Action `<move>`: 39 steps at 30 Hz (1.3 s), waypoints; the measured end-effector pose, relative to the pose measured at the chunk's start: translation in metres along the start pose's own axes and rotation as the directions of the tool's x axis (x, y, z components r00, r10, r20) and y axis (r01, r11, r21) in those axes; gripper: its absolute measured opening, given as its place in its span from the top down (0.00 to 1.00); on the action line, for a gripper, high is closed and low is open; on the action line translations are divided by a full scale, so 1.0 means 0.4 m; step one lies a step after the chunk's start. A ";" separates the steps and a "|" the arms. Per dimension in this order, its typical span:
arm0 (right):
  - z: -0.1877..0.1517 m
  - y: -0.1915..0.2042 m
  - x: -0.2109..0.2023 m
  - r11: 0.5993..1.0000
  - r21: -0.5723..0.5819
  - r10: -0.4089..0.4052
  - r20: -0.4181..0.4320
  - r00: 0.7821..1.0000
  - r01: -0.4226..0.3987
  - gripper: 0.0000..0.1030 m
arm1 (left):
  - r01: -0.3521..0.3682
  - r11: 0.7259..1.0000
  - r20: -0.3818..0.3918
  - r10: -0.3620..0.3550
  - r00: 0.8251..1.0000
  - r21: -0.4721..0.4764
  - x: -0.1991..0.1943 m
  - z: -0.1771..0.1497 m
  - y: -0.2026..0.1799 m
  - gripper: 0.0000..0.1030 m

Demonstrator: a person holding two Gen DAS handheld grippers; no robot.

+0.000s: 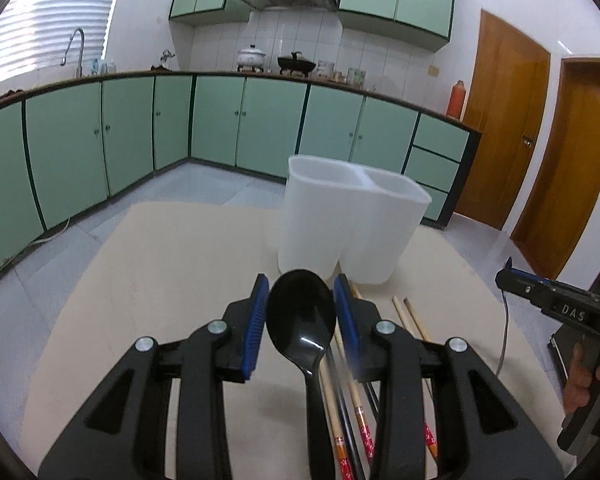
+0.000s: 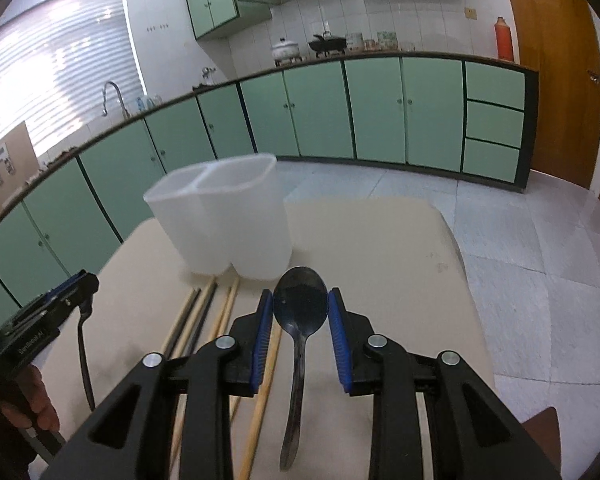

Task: Organize utensils
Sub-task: 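Lift both spoons and carry them over the white utensil holder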

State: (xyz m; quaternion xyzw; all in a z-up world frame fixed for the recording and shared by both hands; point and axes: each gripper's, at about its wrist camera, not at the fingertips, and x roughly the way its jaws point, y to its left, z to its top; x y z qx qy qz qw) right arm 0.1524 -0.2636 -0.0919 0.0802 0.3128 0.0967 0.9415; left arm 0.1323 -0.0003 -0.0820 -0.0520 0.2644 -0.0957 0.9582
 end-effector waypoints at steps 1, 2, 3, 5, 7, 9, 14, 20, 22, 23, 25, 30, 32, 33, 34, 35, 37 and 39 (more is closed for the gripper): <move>0.007 0.001 -0.008 1.000 0.002 0.004 0.013 1.000 -0.004 0.73 | 0.003 1.000 0.008 -0.003 1.000 0.000 -0.002 0.006 -0.002 0.69; 0.015 0.002 -0.019 1.000 0.003 0.010 0.031 0.999 -0.011 0.73 | 0.004 1.000 0.015 -0.004 1.000 -0.003 -0.010 0.010 0.000 0.69; 0.025 0.003 -0.026 1.000 0.004 0.017 0.045 0.999 -0.018 0.73 | 0.006 1.000 0.027 -0.005 1.000 -0.007 -0.015 0.020 -0.002 0.69; 0.043 0.000 -0.042 1.000 0.004 0.029 0.068 0.997 -0.029 0.73 | 0.013 1.000 0.047 -0.012 0.999 -0.014 -0.030 0.038 0.005 0.69; 0.066 -0.002 -0.057 0.999 0.005 0.044 0.091 0.995 -0.045 0.73 | 0.021 1.000 0.074 -0.020 0.997 -0.016 -0.043 0.065 0.002 0.69; 0.100 -0.003 -0.072 0.997 0.007 0.070 0.122 0.990 -0.071 0.73 | 0.035 0.999 0.107 -0.034 0.994 -0.013 -0.056 0.097 -0.006 0.69; 0.198 0.013 -0.098 0.992 -0.025 0.129 0.192 0.973 -0.127 0.73 | 0.096 0.995 0.190 -0.091 0.977 -0.013 -0.062 0.203 -0.021 0.69; 0.329 0.063 -0.073 0.985 -0.084 0.167 0.261 0.951 -0.150 0.73 | 0.120 0.993 0.297 -0.119 0.948 0.016 0.005 0.365 -0.059 0.69; 0.369 0.075 -0.042 0.984 -0.079 0.176 0.273 0.946 -0.161 0.73 | 0.132 0.991 0.315 -0.129 0.940 0.015 0.040 0.404 -0.068 0.69; 0.383 0.081 -0.027 0.984 -0.077 0.178 0.277 0.944 -0.163 0.73 | 0.123 0.992 0.329 -0.123 0.936 0.023 0.061 0.420 -0.076 0.69; 0.401 0.087 0.009 0.985 -0.078 0.169 0.282 0.944 -0.153 0.73 | 0.116 0.993 0.344 -0.119 0.932 0.027 0.085 0.442 -0.083 0.69; 0.413 0.090 0.119 0.988 -0.066 0.156 0.303 0.940 -0.143 0.73 | 0.092 0.995 0.340 -0.099 0.935 0.038 0.191 0.453 -0.091 0.69; 0.408 0.095 0.162 0.991 -0.071 0.129 0.296 0.947 -0.113 0.73 | 0.077 0.996 0.323 -0.084 0.943 0.033 0.227 0.444 -0.088 0.69; 0.401 0.098 0.184 0.991 -0.072 0.125 0.285 0.950 -0.108 0.73 | 0.073 0.997 0.307 -0.075 0.949 0.017 0.247 0.435 -0.082 0.69; 0.397 0.102 0.198 0.992 -0.073 0.123 0.276 0.953 -0.107 0.73 | 0.068 0.998 0.298 -0.067 0.952 0.009 0.260 0.430 -0.078 0.69; 0.384 0.105 0.216 0.991 -0.077 0.123 0.262 0.957 -0.107 0.73 | 0.063 0.998 0.291 -0.061 0.955 0.003 0.269 0.421 -0.073 0.68; 0.367 0.113 0.240 0.991 -0.087 0.119 0.243 0.963 -0.100 0.73 | 0.055 0.999 0.275 -0.052 0.960 -0.001 0.287 0.398 -0.064 0.68; 0.344 0.113 0.264 0.991 -0.082 0.124 0.217 0.968 -0.109 0.73 | 0.047 0.999 0.253 -0.046 0.966 0.004 0.303 0.377 -0.058 0.68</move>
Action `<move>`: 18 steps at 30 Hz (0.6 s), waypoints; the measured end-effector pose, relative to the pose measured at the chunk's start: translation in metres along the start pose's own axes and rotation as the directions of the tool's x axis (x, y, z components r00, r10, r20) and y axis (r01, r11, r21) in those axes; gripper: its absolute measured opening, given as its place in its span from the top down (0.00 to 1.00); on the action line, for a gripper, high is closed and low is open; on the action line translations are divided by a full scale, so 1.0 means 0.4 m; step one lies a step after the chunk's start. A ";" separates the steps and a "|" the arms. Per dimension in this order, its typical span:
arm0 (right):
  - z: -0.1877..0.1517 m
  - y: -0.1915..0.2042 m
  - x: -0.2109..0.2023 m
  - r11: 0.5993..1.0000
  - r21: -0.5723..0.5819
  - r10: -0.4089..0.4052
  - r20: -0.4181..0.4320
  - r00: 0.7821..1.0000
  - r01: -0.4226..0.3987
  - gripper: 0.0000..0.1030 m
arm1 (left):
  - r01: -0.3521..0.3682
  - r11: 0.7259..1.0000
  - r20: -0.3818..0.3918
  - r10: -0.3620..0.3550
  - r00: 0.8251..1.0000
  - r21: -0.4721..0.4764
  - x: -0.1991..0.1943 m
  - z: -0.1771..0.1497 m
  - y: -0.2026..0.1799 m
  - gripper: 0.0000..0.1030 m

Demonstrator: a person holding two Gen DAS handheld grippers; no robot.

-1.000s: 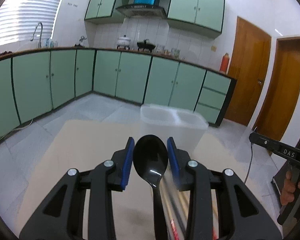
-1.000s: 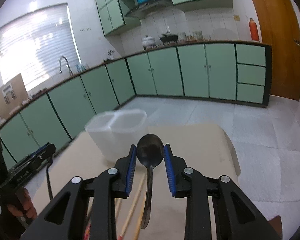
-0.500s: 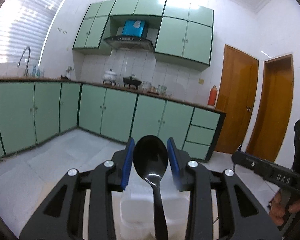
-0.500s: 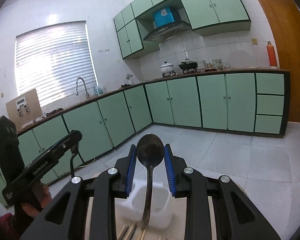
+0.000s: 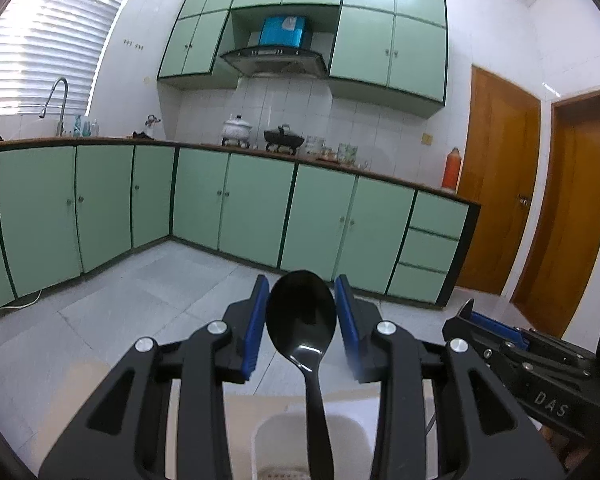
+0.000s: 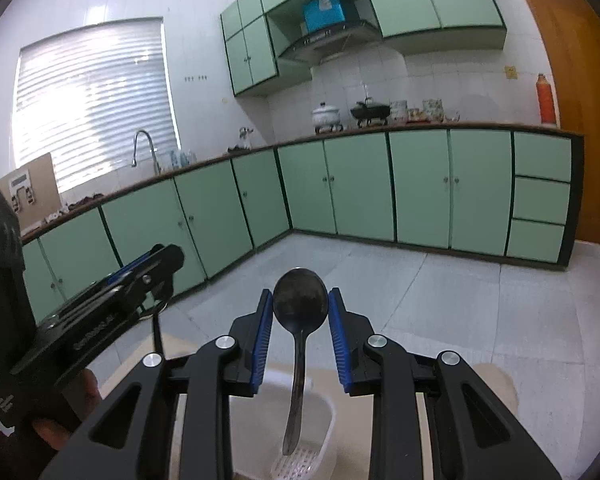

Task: Organize utensils
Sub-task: 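Open both tools to drop the spoons into the white holder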

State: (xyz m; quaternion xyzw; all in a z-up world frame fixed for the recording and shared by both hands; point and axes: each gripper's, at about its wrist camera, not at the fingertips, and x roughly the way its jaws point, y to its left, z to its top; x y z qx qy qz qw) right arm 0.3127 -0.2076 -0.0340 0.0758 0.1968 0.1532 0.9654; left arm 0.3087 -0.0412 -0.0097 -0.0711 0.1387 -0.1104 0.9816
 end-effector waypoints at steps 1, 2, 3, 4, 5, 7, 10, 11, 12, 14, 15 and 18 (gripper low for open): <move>-0.010 -0.002 0.006 1.000 0.006 0.003 -0.011 1.000 -0.003 0.73 | -0.001 1.000 -0.014 0.001 1.000 -0.002 0.005 -0.010 0.005 0.68; -0.018 -0.005 0.010 1.000 0.011 0.005 -0.021 1.000 -0.005 0.73 | -0.001 1.000 -0.022 0.001 1.000 -0.004 0.007 -0.018 0.010 0.67; -0.025 -0.007 0.012 1.000 0.015 0.008 -0.029 1.000 -0.007 0.73 | -0.001 1.000 -0.033 0.001 0.999 -0.003 0.007 -0.029 0.014 0.67; -0.036 -0.012 0.017 1.000 0.024 0.012 -0.044 0.999 -0.011 0.73 | -0.003 1.000 -0.040 0.003 0.999 -0.002 0.006 -0.038 0.018 0.67; -0.044 -0.015 0.015 0.999 0.031 0.016 -0.053 0.998 -0.015 0.72 | -0.006 1.000 -0.052 0.005 0.999 -0.003 0.005 -0.047 0.022 0.64; -0.057 -0.022 0.011 0.999 0.051 0.024 -0.062 0.998 -0.020 0.70 | -0.010 1.000 -0.061 0.009 0.998 -0.011 -0.004 -0.067 0.032 0.53; -0.072 -0.034 -0.003 0.997 0.074 0.022 -0.070 0.997 -0.017 0.61 | -0.014 1.000 -0.072 0.012 0.997 -0.017 -0.021 -0.080 0.040 0.46; -0.074 -0.035 -0.011 0.997 0.079 0.018 -0.068 0.998 -0.012 0.56 | -0.018 1.000 -0.072 0.017 0.997 -0.013 -0.034 -0.084 0.042 0.43; -0.077 -0.038 -0.022 0.996 0.084 0.011 -0.063 0.998 -0.006 0.54 | -0.021 1.000 -0.071 0.020 0.997 -0.010 -0.042 -0.085 0.043 0.40; -0.083 -0.044 -0.045 0.996 0.086 -0.006 -0.056 0.998 0.010 0.46 | -0.033 0.999 -0.067 0.033 0.997 0.000 -0.073 -0.092 0.046 0.35; -0.083 -0.045 -0.054 0.996 0.085 -0.013 -0.055 0.998 0.018 0.44 | -0.038 0.999 -0.066 0.038 0.997 0.003 -0.086 -0.095 0.046 0.31; -0.100 -0.049 -0.101 0.995 0.084 -0.052 -0.047 0.998 0.056 0.28 | -0.065 0.998 -0.072 0.065 0.995 0.006 -0.140 -0.109 0.049 0.18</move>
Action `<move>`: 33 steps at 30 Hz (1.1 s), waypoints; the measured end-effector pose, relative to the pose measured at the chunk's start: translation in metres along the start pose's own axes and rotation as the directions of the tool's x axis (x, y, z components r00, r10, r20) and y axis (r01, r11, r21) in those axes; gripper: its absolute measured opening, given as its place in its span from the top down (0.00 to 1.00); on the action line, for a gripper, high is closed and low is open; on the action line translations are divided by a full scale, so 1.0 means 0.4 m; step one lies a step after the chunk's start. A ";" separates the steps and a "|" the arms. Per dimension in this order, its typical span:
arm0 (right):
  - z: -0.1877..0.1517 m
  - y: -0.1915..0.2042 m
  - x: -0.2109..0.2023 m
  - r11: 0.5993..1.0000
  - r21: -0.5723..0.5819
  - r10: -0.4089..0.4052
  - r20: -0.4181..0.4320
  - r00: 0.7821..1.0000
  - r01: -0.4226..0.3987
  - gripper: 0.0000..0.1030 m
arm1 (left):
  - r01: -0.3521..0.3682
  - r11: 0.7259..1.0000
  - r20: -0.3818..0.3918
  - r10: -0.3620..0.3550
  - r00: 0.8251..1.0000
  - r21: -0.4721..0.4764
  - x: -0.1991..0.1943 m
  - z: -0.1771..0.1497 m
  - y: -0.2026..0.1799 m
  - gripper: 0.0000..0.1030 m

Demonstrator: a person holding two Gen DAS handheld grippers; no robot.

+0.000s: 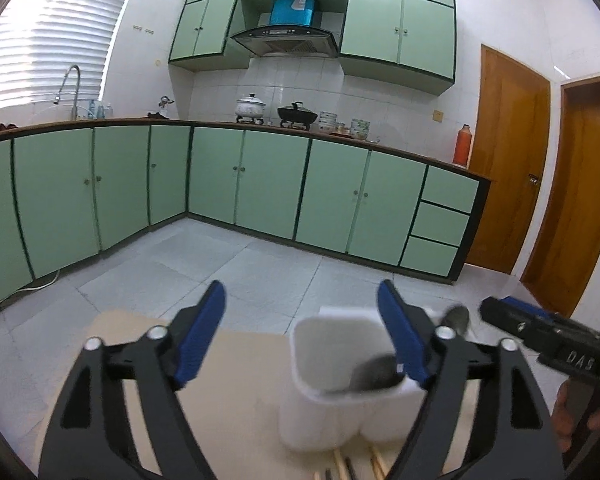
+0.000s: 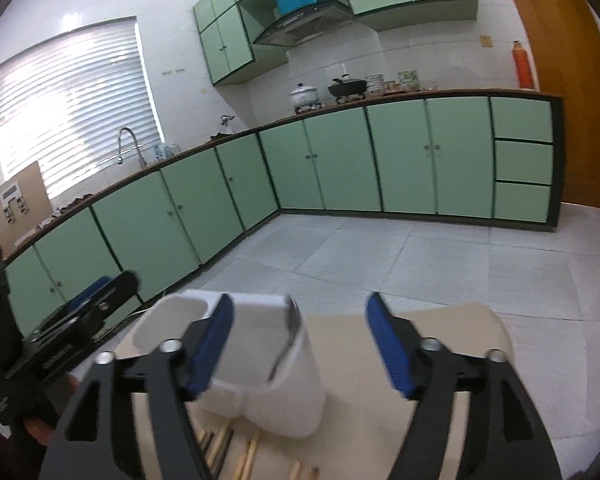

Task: Organize utensils
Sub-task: 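Open both tools to drop the spoons into the white holder, then move both tools back down to the row of chopsticks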

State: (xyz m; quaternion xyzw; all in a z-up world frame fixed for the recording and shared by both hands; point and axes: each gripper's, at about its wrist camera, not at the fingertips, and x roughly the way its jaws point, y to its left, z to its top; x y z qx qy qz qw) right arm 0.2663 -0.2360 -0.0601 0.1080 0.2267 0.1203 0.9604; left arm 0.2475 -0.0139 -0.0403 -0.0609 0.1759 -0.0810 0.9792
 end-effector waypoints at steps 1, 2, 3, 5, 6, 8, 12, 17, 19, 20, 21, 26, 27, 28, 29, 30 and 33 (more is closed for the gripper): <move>-0.011 -0.002 -0.018 1.000 0.002 -0.011 0.004 1.000 0.011 0.22 | -0.010 1.000 -0.005 0.010 1.000 -0.003 -0.015 -0.005 0.003 0.15; -0.021 -0.005 -0.033 1.000 0.004 -0.021 0.005 1.000 0.021 0.17 | -0.013 1.000 -0.009 0.013 1.000 -0.009 -0.033 -0.014 0.007 0.12; -0.033 -0.009 -0.050 0.999 0.005 -0.036 0.004 0.999 0.036 0.14 | -0.015 1.000 -0.019 0.015 1.000 -0.012 -0.055 -0.028 0.011 0.11; -0.059 -0.013 -0.080 0.998 0.004 -0.065 0.001 0.998 0.065 0.08 | -0.029 1.000 -0.044 0.028 0.999 -0.007 -0.086 -0.054 0.017 0.09; -0.071 -0.014 -0.093 0.997 0.003 -0.076 -0.003 0.997 0.076 0.07 | -0.046 0.999 -0.058 0.046 0.997 0.000 -0.107 -0.073 0.020 0.09; -0.104 -0.019 -0.119 0.994 0.000 -0.105 -0.020 0.994 0.105 0.06 | -0.066 0.998 -0.076 0.065 0.995 -0.001 -0.137 -0.099 0.025 0.09; -0.166 -0.022 -0.167 0.989 0.001 -0.149 -0.045 0.988 0.149 0.06 | -0.109 0.994 -0.125 0.108 0.986 -0.006 -0.207 -0.172 0.035 0.09; -0.252 0.002 -0.230 0.977 -0.024 -0.211 -0.044 0.977 0.210 0.08 | -0.145 0.989 -0.152 0.149 0.977 0.039 -0.284 -0.257 0.022 0.09; -0.279 0.021 -0.250 0.974 -0.048 -0.222 -0.052 0.974 0.220 0.11 | -0.138 0.989 -0.173 0.144 0.974 0.047 -0.307 -0.278 0.014 0.09; -0.287 0.025 -0.258 0.974 -0.053 -0.223 -0.056 0.973 0.220 0.13 | -0.136 0.989 -0.178 0.143 0.974 0.052 -0.316 -0.284 0.009 0.09; -0.300 0.033 -0.270 0.975 -0.059 -0.220 -0.061 0.974 0.216 0.14 | -0.132 0.989 -0.185 0.141 0.973 0.059 -0.329 -0.291 0.002 0.09; -0.345 0.052 -0.303 0.975 -0.064 -0.217 -0.098 0.971 0.211 0.25 | -0.126 0.988 -0.208 0.142 0.968 0.089 -0.358 -0.313 -0.025 0.09; -0.355 0.052 -0.305 0.976 -0.061 -0.214 -0.111 0.971 0.208 0.26 | -0.129 0.988 -0.216 0.145 0.966 0.087 -0.360 -0.316 -0.026 0.09; -0.367 0.051 -0.308 0.976 -0.061 -0.214 -0.121 0.969 0.208 0.29 | -0.132 0.987 -0.220 0.148 0.964 0.087 -0.362 -0.317 -0.029 0.09; -0.378 0.050 -0.312 0.976 -0.057 -0.214 -0.133 0.968 0.208 0.32 | -0.131 0.987 -0.223 0.148 0.964 0.087 -0.365 -0.318 -0.032 0.09; -0.386 0.050 -0.316 0.977 -0.051 -0.212 -0.139 0.967 0.207 0.32 | -0.131 0.987 -0.229 0.148 0.962 0.089 -0.370 -0.321 -0.034 0.09; -0.398 0.054 -0.335 0.977 -0.045 -0.213 -0.140 0.967 0.208 0.34 | -0.129 0.987 -0.255 0.149 0.955 0.096 -0.385 -0.335 -0.040 0.09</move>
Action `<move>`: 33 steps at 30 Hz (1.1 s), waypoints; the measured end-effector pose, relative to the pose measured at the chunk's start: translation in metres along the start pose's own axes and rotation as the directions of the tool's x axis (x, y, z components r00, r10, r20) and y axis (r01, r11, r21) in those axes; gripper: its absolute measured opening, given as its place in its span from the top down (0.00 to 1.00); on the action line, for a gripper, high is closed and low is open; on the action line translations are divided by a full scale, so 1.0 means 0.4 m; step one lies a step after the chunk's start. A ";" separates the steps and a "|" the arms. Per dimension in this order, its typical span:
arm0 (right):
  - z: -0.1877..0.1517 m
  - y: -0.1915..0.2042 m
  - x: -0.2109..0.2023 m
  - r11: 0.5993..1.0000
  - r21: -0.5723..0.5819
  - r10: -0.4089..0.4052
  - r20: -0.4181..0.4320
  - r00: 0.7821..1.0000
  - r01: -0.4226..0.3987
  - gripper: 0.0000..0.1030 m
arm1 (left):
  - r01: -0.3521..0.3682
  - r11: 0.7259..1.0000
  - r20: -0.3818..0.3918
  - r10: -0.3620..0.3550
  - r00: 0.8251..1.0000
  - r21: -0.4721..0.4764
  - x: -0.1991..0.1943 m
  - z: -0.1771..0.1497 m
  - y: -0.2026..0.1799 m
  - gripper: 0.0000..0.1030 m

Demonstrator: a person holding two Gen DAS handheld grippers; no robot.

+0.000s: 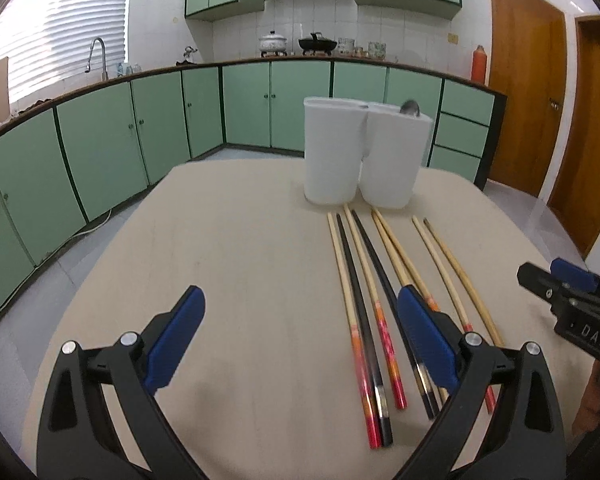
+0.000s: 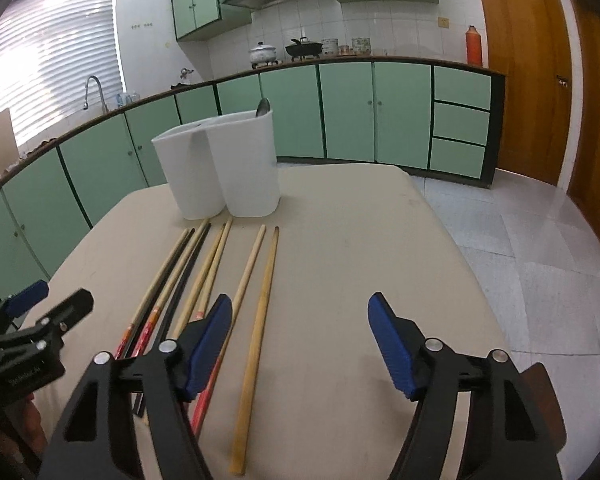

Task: Organize utensils
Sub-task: 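Move both tools back down to the row of chopsticks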

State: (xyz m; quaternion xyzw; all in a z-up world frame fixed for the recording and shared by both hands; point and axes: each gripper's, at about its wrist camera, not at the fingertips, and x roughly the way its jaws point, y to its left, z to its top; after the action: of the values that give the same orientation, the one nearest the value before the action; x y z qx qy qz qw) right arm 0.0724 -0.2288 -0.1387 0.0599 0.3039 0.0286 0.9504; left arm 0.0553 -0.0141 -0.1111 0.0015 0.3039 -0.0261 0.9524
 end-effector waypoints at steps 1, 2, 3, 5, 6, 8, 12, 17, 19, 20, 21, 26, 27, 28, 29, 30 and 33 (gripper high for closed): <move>-0.005 0.002 -0.006 1.000 -0.005 0.002 -0.002 1.000 -0.002 0.35 | -0.002 1.000 -0.007 0.002 1.000 0.001 -0.004 -0.005 -0.002 0.09; -0.006 0.001 -0.008 1.000 -0.008 0.006 -0.008 1.000 -0.006 0.38 | -0.005 1.000 -0.015 0.005 1.000 0.004 -0.008 -0.008 -0.005 0.09; -0.010 0.004 -0.010 1.000 -0.015 0.006 -0.019 1.000 -0.007 0.39 | -0.005 1.000 -0.020 0.005 1.000 0.006 -0.012 -0.012 -0.011 0.09; -0.016 0.009 -0.007 1.000 -0.022 0.008 -0.043 0.999 -0.009 0.44 | -0.006 1.000 -0.041 0.007 0.999 0.019 -0.014 -0.024 -0.018 0.09; -0.022 0.011 -0.008 1.000 -0.023 0.014 -0.053 0.998 -0.015 0.45 | -0.007 1.000 -0.053 0.008 0.999 0.023 -0.012 -0.027 -0.023 0.09; -0.031 0.015 -0.009 0.999 -0.029 0.021 -0.067 0.998 -0.023 0.49 | -0.007 1.000 -0.078 0.009 0.997 0.029 -0.008 -0.033 -0.029 0.09; -0.046 0.016 -0.008 0.999 -0.027 0.034 -0.087 0.996 -0.037 0.55 | 0.000 0.999 -0.129 0.005 0.992 0.042 0.007 -0.039 -0.038 0.20; -0.063 0.022 -0.004 0.998 -0.037 0.049 -0.124 0.991 -0.054 0.60 | 0.011 1.000 -0.190 -0.009 0.982 0.011 0.032 -0.051 -0.027 0.22; -0.064 0.017 -0.003 0.998 -0.032 0.052 -0.134 0.990 -0.057 0.61 | 0.013 1.000 -0.208 -0.013 0.978 -0.001 0.042 -0.052 -0.025 0.23; -0.068 0.017 -0.004 0.998 -0.032 0.056 -0.138 0.989 -0.061 0.62 | 0.015 1.000 -0.213 -0.016 0.977 -0.004 0.046 -0.052 -0.024 0.24; -0.071 0.016 -0.004 0.997 -0.032 0.060 -0.143 0.988 -0.065 0.62 | 0.018 1.000 -0.220 -0.018 0.975 -0.005 0.049 -0.053 -0.025 0.24; -0.082 0.016 0.008 0.997 -0.028 0.071 -0.176 0.982 -0.077 0.66 | 0.022 1.000 -0.253 -0.021 0.967 -0.001 0.070 -0.053 -0.035 0.25; -0.084 0.015 0.010 0.997 -0.027 0.072 -0.180 0.981 -0.078 0.66 | 0.020 1.000 -0.253 -0.020 0.967 -0.001 0.071 -0.053 -0.036 0.25; -0.085 0.015 0.013 0.997 -0.025 0.071 -0.186 0.980 -0.077 0.66 | 0.019 1.000 -0.252 -0.018 0.967 -0.001 0.071 -0.052 -0.037 0.26; -0.085 0.015 0.013 0.997 -0.024 0.072 -0.188 0.979 -0.078 0.66 | 0.016 1.000 -0.250 -0.016 0.968 -0.002 0.069 -0.052 -0.037 0.27; -0.086 0.015 0.013 0.997 -0.024 0.073 -0.188 0.979 -0.079 0.66 | 0.015 1.000 -0.248 -0.015 0.969 -0.005 0.069 -0.052 -0.034 0.30; -0.087 0.020 0.012 0.996 -0.029 0.075 -0.190 0.979 -0.082 0.66 | 0.014 1.000 -0.256 -0.017 0.967 -0.016 0.069 -0.054 -0.027 0.33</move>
State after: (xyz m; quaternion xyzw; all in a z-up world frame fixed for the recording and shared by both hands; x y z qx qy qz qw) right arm 0.0558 -0.2171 -0.1685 0.0515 0.3894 0.0773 0.9164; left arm 0.0647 -0.0258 -0.1444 -0.0040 0.4243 -0.0310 0.9050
